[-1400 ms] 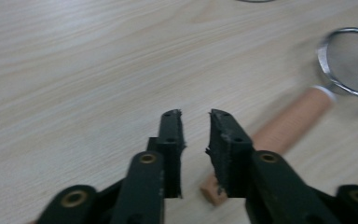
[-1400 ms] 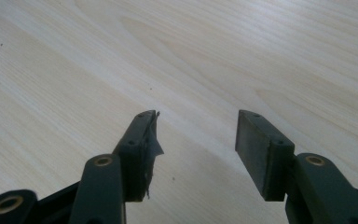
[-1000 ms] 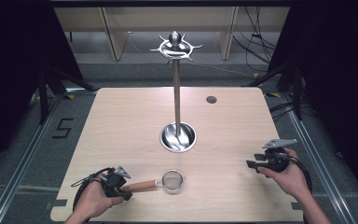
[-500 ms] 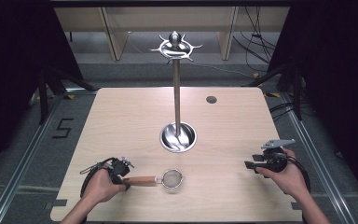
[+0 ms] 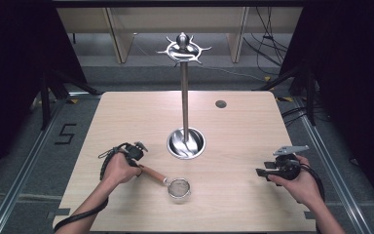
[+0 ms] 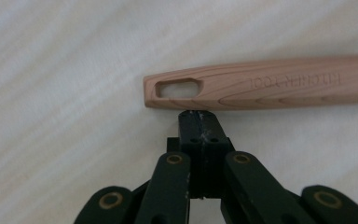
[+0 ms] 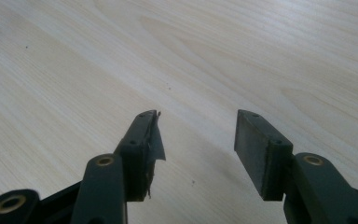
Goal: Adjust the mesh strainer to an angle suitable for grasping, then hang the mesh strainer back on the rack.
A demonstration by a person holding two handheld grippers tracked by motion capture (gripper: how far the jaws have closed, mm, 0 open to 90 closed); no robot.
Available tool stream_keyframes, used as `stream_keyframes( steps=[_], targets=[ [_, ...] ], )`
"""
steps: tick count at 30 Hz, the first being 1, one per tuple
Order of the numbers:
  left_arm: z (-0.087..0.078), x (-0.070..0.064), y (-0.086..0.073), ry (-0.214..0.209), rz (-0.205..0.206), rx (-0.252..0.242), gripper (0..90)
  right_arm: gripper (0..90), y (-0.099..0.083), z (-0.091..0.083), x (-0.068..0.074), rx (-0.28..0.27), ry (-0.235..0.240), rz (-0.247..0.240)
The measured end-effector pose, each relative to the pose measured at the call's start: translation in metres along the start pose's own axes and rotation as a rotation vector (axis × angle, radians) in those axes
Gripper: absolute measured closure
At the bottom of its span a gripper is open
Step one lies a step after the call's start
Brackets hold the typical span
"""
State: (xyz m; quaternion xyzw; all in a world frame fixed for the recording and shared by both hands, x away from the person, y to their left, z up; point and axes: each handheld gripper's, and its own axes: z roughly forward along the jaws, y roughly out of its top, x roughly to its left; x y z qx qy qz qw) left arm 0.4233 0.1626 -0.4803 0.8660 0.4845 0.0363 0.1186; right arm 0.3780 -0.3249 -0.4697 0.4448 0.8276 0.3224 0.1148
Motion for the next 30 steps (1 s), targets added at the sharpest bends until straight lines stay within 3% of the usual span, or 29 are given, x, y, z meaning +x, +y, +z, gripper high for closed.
stream_keyframes(
  steps=[2, 3, 5, 7, 10, 12, 13, 14, 15, 16, 17, 18, 20, 22, 23, 24, 25, 26, 27, 30],
  targets=[
    [0.003, 0.001, 0.009, -0.002, -0.005, -0.005, 89.1, 49.8, 0.001, -0.002, 0.001, 0.025, 0.0, 0.016],
    [0.004, 0.001, 0.013, -0.005, -0.013, -0.012, 89.1, 49.7, 0.0, 0.0, 0.001, -0.005, 0.005, 0.012],
    [0.007, 0.0, 0.019, 0.006, -0.008, -0.033, 89.1, 49.6, -0.001, 0.002, 0.0, -0.01, 0.004, -0.013],
    [0.008, 0.0, 0.023, 0.002, -0.008, -0.037, 89.0, 49.5, 0.0, 0.002, 0.003, -0.009, 0.009, 0.022],
    [0.012, -0.003, 0.033, 0.009, -0.026, -0.064, 88.9, 49.4, -0.001, 0.002, 0.001, -0.019, 0.007, -0.001],
    [0.012, -0.002, 0.037, 0.021, -0.006, -0.074, 88.3, 49.0, -0.002, 0.001, 0.0, 0.003, 0.015, 0.001],
    [0.013, -0.004, 0.038, 0.017, -0.04, -0.086, 87.4, 48.8, -0.003, 0.004, 0.001, -0.03, 0.018, 0.016],
    [0.012, -0.003, 0.038, 0.024, -0.033, -0.095, 86.0, 48.7, -0.003, 0.002, 0.003, -0.005, 0.028, 0.042],
    [0.01, 0.0, 0.039, 0.041, 0.005, -0.099, 83.9, 48.5, -0.003, 0.001, 0.003, -0.007, 0.032, 0.041],
    [0.008, -0.003, 0.037, 0.025, -0.061, -0.118, 81.1, 48.4, -0.003, 0.0, 0.003, 0.001, 0.031, 0.045],
    [0.004, 0.001, 0.037, 0.035, -0.035, -0.125, 78.0, 48.3, -0.003, -0.001, 0.001, 0.001, 0.022, 0.016],
    [0.0, 0.006, 0.035, 0.046, -0.022, -0.148, 75.4, 48.3, -0.004, -0.001, 0.003, -0.005, 0.028, 0.041],
    [-0.011, 0.012, 0.031, 0.076, -0.074, -0.15, 68.0, 48.3, -0.002, -0.003, 0.003, -0.004, 0.03, 0.053],
    [-0.02, 0.015, 0.025, 0.082, -0.149, -0.191, 60.2, 48.3, -0.002, -0.001, 0.003, -0.028, 0.027, 0.047],
    [-0.02, 0.015, 0.025, 0.082, -0.149, -0.191, 55.8, 48.3, -0.002, -0.001, 0.003, -0.028, 0.027, 0.047],
    [-0.026, 0.011, 0.02, 0.054, -0.256, -0.183, 49.8, 48.4, 0.0, 0.0, 0.002, -0.028, 0.021, 0.014],
    [-0.028, 0.01, 0.017, 0.041, -0.276, -0.192, 45.7, 48.4, 0.001, -0.001, 0.003, -0.019, 0.02, 0.025],
    [-0.03, 0.012, 0.015, 0.024, -0.265, -0.206, 43.6, 48.4, 0.003, -0.002, 0.003, 0.0, 0.025, 0.028],
    [-0.031, 0.011, 0.014, 0.004, -0.288, -0.215, 41.9, 48.4, 0.003, 0.0, 0.004, -0.015, 0.021, 0.035],
    [-0.029, 0.008, 0.015, 0.001, -0.321, -0.212, 38.3, 48.4, 0.004, 0.004, 0.003, -0.024, 0.037, 0.026]
  ],
)
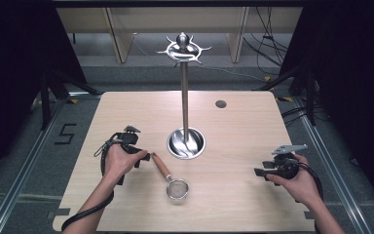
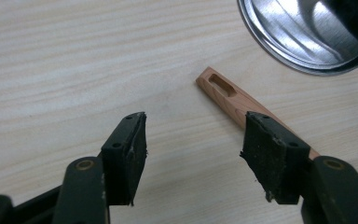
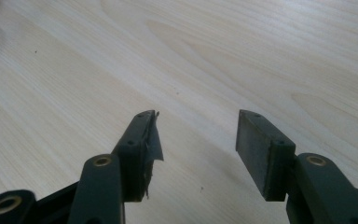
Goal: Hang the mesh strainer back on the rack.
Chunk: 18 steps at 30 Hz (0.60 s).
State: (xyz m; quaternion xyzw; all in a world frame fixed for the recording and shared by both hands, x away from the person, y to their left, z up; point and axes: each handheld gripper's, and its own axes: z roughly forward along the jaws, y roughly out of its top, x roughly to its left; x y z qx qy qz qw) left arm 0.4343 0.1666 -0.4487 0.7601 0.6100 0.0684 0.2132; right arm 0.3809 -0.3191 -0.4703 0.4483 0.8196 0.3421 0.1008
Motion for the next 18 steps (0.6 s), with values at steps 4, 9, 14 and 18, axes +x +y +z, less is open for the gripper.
stream_keyframes(
  steps=[4, 9, 14, 18],
  targets=[
    [0.004, -0.008, 0.001, 0.022, -0.023, 0.009, 36.9, 48.4, -0.001, -0.001, 0.0, 0.016, -0.011, 0.021],
    [0.01, -0.026, 0.006, -0.017, -0.045, 0.048, 35.5, 48.4, -0.001, -0.005, -0.002, 0.061, -0.007, 0.032],
    [0.015, -0.036, 0.01, -0.005, -0.079, 0.104, 33.3, 48.0, -0.001, -0.003, -0.004, 0.05, 0.016, 0.008],
    [0.024, -0.047, 0.008, 0.017, -0.09, 0.128, 32.1, 48.0, 0.0, -0.003, -0.003, 0.066, 0.028, 0.024]
  ],
)
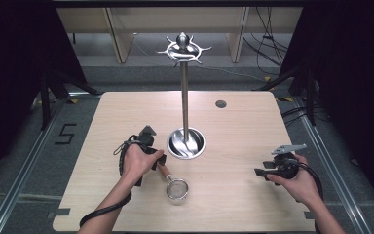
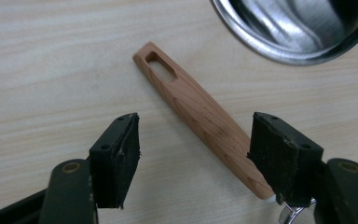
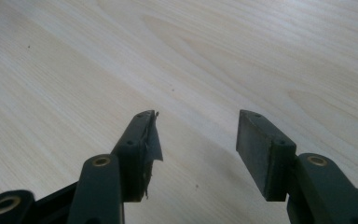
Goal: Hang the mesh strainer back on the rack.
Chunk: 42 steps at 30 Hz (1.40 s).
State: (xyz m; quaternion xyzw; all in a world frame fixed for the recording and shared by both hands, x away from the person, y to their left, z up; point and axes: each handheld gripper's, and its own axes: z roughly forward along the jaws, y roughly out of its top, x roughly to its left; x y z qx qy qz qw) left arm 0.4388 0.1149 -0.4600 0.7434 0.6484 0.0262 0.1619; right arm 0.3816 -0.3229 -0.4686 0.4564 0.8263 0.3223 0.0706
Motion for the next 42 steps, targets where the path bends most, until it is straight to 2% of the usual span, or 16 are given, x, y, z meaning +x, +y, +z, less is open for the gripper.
stream_keyframes(
  steps=[7, 11, 13, 15, 17, 20, 24, 27, 28, 30, 31, 32, 33, 34, 36, 42],
  targets=[
    [0.009, -0.017, -0.001, -0.01, 0.016, 0.039, 32.2, 46.8, -0.002, 0.0, -0.002, 0.008, -0.008, -0.016],
    [0.014, -0.022, -0.004, 0.017, 0.029, 0.027, 32.2, 46.7, -0.001, 0.0, 0.0, 0.01, -0.005, 0.002],
    [0.014, -0.021, -0.005, 0.024, 0.054, 0.081, 32.5, 46.6, -0.001, 0.001, 0.0, 0.006, -0.001, 0.003],
    [0.016, -0.022, -0.005, 0.024, 0.058, 0.066, 35.0, 46.6, -0.002, 0.002, -0.002, 0.007, -0.014, -0.019],
    [0.019, -0.026, -0.008, 0.016, 0.01, 0.011, 36.3, 46.4, -0.002, 0.002, -0.002, 0.014, -0.008, -0.015],
    [0.017, -0.022, -0.008, 0.039, 0.092, 0.033, 39.0, 46.4, -0.002, 0.002, -0.002, 0.009, -0.018, -0.013],
    [0.014, -0.018, -0.009, 0.073, 0.137, 0.038, 48.3, 46.3, -0.002, 0.001, -0.001, 0.018, -0.002, 0.004],
    [0.012, -0.017, -0.01, 0.084, 0.118, 0.055, 54.0, 46.2, -0.002, 0.002, 0.0, 0.012, -0.005, 0.005],
    [0.01, -0.014, -0.011, 0.106, 0.132, 0.068, 54.0, 46.1, -0.002, 0.002, 0.001, 0.012, 0.0, 0.004],
    [0.012, -0.01, -0.012, 0.135, 0.12, 0.046, 59.4, 45.9, -0.002, 0.003, -0.001, 0.011, -0.009, -0.018],
    [0.012, -0.008, -0.013, 0.142, 0.121, 0.053, 60.4, 45.9, -0.002, 0.003, 0.001, 0.014, 0.0, 0.001],
    [0.012, -0.005, -0.014, 0.155, 0.125, 0.059, 61.9, 45.8, -0.001, 0.003, 0.001, 0.013, 0.001, 0.001],
    [0.012, -0.002, -0.014, 0.17, 0.149, 0.067, 62.5, 45.7, -0.002, 0.002, 0.005, 0.024, 0.008, 0.041],
    [0.011, 0.0, -0.014, 0.172, 0.157, 0.097, 62.9, 45.7, -0.002, 0.002, 0.005, 0.023, 0.008, 0.04],
    [0.012, 0.002, -0.016, 0.191, 0.174, 0.103, 62.1, 45.6, -0.002, 0.002, 0.005, 0.023, 0.008, 0.039],
    [0.01, 0.009, -0.021, 0.166, 0.167, 0.107, 57.4, 45.5, -0.002, 0.002, 0.005, 0.024, 0.008, 0.043]
  ],
)
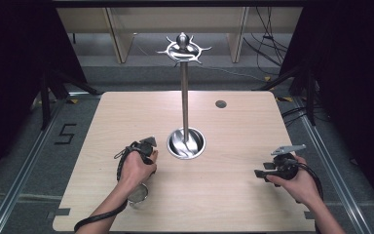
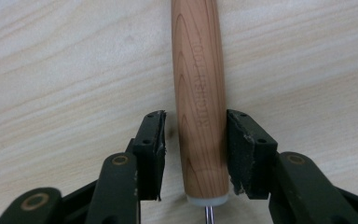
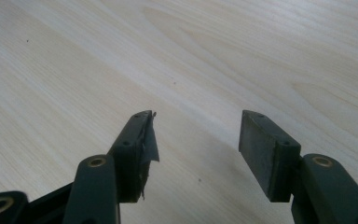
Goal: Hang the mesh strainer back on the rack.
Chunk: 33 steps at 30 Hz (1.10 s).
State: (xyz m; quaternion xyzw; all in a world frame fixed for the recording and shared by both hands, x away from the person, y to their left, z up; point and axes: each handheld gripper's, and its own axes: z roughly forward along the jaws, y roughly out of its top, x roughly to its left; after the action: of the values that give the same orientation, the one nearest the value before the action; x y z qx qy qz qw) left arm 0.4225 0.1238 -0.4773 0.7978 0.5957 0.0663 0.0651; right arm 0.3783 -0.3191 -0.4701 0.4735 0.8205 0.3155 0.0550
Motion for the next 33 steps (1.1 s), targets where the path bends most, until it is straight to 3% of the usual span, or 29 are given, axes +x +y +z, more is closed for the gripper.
stream_keyframes(
  steps=[2, 7, 8, 9, 10, 17, 19, 20, 21, 23, 24, 28, 30, 31, 32, 33],
  targets=[
    [-0.002, 0.001, -0.005, -0.021, 0.005, 0.013, 58.1, 45.5, -0.001, 0.002, -0.002, -0.009, -0.008, -0.026],
    [-0.005, 0.002, -0.008, -0.019, 0.016, 0.006, 61.5, 45.6, 0.0, 0.0, 0.0, 0.0, -0.001, -0.007],
    [-0.006, 0.006, -0.007, -0.024, 0.059, 0.009, 62.8, 45.6, 0.0, 0.001, 0.0, 0.001, 0.0, -0.006],
    [-0.006, 0.006, -0.007, -0.024, 0.059, 0.009, 64.5, 45.6, 0.0, 0.001, 0.0, 0.001, 0.0, -0.006],
    [-0.006, 0.005, -0.007, -0.016, 0.036, 0.003, 65.9, 45.6, 0.0, 0.002, -0.003, -0.011, -0.023, -0.052],
    [-0.006, 0.01, -0.01, -0.021, 0.036, -0.003, 68.0, 45.5, 0.0, 0.001, -0.003, -0.006, -0.007, -0.04],
    [-0.006, 0.013, -0.01, -0.015, 0.054, -0.009, 68.2, 45.5, 0.0, 0.002, -0.003, -0.014, -0.02, -0.055],
    [-0.007, 0.016, -0.01, -0.002, 0.097, 0.002, 68.2, 45.5, 0.001, 0.002, -0.002, -0.012, -0.015, -0.041],
    [-0.006, 0.017, -0.01, -0.005, 0.097, -0.01, 68.3, 45.5, 0.001, 0.002, -0.001, -0.014, -0.013, -0.043],
    [-0.006, 0.016, -0.012, -0.017, 0.05, -0.007, 68.4, 45.5, 0.001, 0.002, -0.001, -0.017, -0.014, -0.048],
    [-0.006, 0.019, -0.012, -0.019, 0.071, -0.012, 68.4, 45.5, 0.001, 0.002, -0.001, -0.016, -0.014, -0.042],
    [-0.008, 0.024, -0.014, -0.029, 0.087, -0.027, 68.5, 45.3, 0.001, 0.002, -0.001, -0.017, -0.015, -0.039],
    [-0.008, 0.023, -0.016, -0.037, 0.066, -0.048, 68.5, 45.1, 0.001, 0.002, -0.001, -0.02, -0.016, -0.042],
    [-0.008, 0.025, -0.015, -0.023, 0.091, -0.072, 68.5, 45.1, 0.001, 0.002, -0.002, -0.021, -0.02, -0.051],
    [-0.01, 0.028, -0.015, -0.025, 0.126, -0.062, 68.5, 45.1, 0.001, 0.002, -0.001, -0.02, -0.017, -0.041],
    [-0.009, 0.029, -0.016, -0.04, 0.127, -0.09, 68.5, 45.0, 0.001, 0.002, -0.001, -0.02, -0.016, -0.042]
  ],
)
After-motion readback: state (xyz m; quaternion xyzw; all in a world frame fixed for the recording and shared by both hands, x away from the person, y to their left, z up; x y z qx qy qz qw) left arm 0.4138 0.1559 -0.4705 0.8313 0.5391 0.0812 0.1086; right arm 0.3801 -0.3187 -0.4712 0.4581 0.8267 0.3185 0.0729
